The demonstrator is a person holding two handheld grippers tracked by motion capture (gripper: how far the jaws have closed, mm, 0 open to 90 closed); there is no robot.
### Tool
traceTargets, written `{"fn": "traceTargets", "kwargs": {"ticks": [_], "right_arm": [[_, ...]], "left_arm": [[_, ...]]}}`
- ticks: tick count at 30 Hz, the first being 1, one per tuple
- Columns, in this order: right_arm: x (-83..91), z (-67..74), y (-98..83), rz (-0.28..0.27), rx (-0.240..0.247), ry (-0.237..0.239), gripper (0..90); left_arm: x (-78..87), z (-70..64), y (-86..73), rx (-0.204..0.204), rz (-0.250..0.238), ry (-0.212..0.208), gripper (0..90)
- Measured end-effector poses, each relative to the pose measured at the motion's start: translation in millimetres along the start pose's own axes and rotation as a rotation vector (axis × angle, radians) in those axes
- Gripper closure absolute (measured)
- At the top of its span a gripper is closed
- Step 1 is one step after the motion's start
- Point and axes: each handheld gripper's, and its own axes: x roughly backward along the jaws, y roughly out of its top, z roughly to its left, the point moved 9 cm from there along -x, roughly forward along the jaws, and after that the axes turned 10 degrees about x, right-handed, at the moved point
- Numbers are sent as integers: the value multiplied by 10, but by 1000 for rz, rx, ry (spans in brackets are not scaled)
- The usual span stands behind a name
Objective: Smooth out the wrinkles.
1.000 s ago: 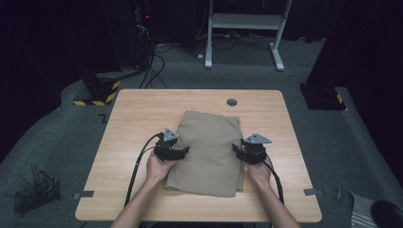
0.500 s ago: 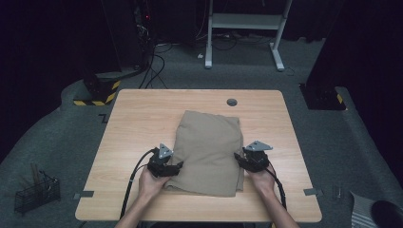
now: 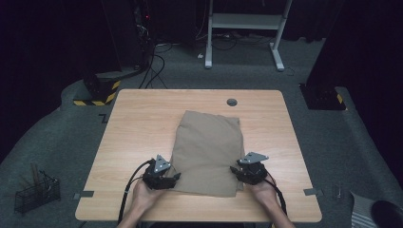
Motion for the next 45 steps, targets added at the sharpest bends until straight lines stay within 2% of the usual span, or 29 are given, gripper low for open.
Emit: {"fn": "traceTargets", "kwargs": {"ticks": [3,4,6,8,10,12,15,18,19,21,23,24,26,28,30,31,33,35,39,42,45], "right_arm": [[-2,-64,9,24,-13,-41,557],[7,-65,20,17,-20,-51,552],[36,-4,70,-25,-25,-33,547],[42,94,105,-38,-6,0,548],[-29,109,59,15,25,-2,561],[-67,17,61,-4,-15,10,596],[-129,-162,88,17,-19,-11,594],[-191,-343,120,44,-33,-50,574],[-205,-392,129,56,-36,-68,562],[-199,-443,143,55,-48,-101,551],[-129,-386,181,-2,-77,-83,549],[-87,-334,195,-26,-74,-73,549],[-36,-213,191,-46,-55,-43,551],[-44,-142,128,-22,-34,-32,550],[-78,-134,30,-4,-44,-21,551],[-61,-157,5,-24,-65,-18,553],[-23,-212,-48,-10,-83,-29,541],[19,-248,-95,-1,-92,-37,530],[147,-350,-135,-31,-128,-75,519],[197,-471,-183,-41,-164,-117,502],[225,-585,-264,-43,-210,-161,480]], "left_arm": [[73,47,-39,33,-29,4,319],[87,51,-44,44,-42,8,321],[72,58,-52,46,-46,13,333],[22,60,-31,49,-35,15,340],[-35,58,27,44,-33,27,348],[-101,54,91,42,-31,26,354],[-209,48,193,47,-28,27,362],[-309,59,287,71,-24,35,363],[-319,60,312,68,-25,47,366],[-274,45,359,52,-55,56,376],[-188,23,382,59,-88,41,378],[-159,18,378,58,-92,36,382],[-160,30,330,43,-61,45,385],[-189,75,248,24,-21,74,385],[-177,106,189,54,-31,55,378],[-154,123,164,70,-34,45,374],[-97,149,115,96,-39,33,358],[-22,156,84,107,-53,21,345],[120,183,107,123,-101,5,342],[138,308,136,145,-117,27,336],[152,443,143,189,-120,35,334]]}}
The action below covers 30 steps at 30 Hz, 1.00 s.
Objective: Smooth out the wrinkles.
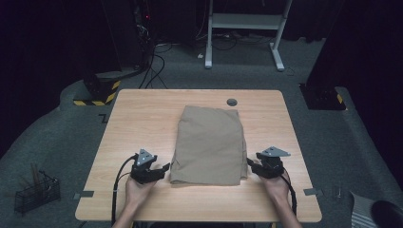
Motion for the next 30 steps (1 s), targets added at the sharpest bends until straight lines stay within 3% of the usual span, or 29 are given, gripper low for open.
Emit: {"fn": "traceTargets", "kwargs": {"ticks": [2,4,8,11,14,17,21,26,30], "right_arm": [[23,-76,-35,3,-37,-26,465],[43,-172,-66,12,-48,-67,456],[82,-362,-134,15,-153,-105,420],[103,-466,-231,53,-150,-175,414],[119,-513,-303,75,-176,-183,384],[112,-530,-310,88,-165,-200,356],[108,-546,-319,101,-171,-221,309],[109,-551,-324,104,-183,-225,297],[109,-550,-326,106,-185,-225,279]], "left_arm": [[19,62,19,6,-9,13,334],[1,163,19,-6,-2,59,334],[-60,406,35,21,17,135,334],[-70,544,77,31,1,175,334],[-99,665,52,58,20,206,334],[-87,712,75,62,2,228,335],[-117,729,56,64,38,249,297],[-109,712,56,31,29,284,274],[-116,718,51,63,36,258,274]]}}
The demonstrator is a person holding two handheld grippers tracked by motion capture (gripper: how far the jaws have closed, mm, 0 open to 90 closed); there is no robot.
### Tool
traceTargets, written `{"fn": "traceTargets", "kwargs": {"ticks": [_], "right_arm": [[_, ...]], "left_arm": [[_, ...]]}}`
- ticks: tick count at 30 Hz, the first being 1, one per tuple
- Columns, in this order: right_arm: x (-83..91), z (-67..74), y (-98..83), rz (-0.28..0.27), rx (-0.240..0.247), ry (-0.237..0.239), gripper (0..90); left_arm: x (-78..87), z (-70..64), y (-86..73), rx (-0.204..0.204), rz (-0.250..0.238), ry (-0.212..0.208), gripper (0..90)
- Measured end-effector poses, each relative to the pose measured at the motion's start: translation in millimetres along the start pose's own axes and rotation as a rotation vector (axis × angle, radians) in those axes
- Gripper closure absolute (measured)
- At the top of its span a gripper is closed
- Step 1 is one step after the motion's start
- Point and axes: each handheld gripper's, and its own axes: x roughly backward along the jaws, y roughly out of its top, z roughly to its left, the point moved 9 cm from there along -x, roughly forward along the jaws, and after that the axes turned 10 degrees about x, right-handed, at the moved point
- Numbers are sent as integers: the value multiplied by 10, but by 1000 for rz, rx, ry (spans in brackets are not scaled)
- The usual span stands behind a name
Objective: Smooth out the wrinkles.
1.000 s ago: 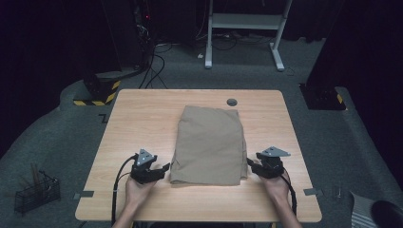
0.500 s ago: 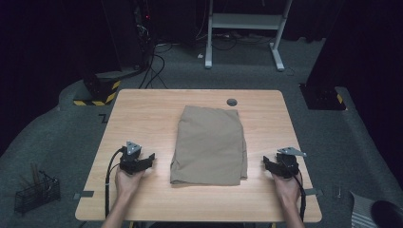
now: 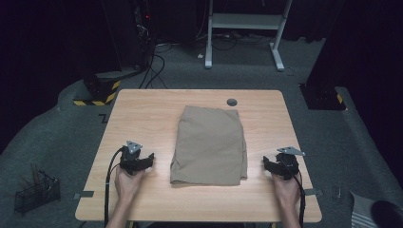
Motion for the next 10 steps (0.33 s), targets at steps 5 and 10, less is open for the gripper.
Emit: {"fn": "traceTargets", "kwargs": {"ticks": [5,10], "right_arm": [[-1,0,-1,1,4,2,272],[0,3,-2,0,6,4,272]], "left_arm": [[-5,6,0,10,5,-10,265],[-4,1,-2,4,7,-14,264]]}}
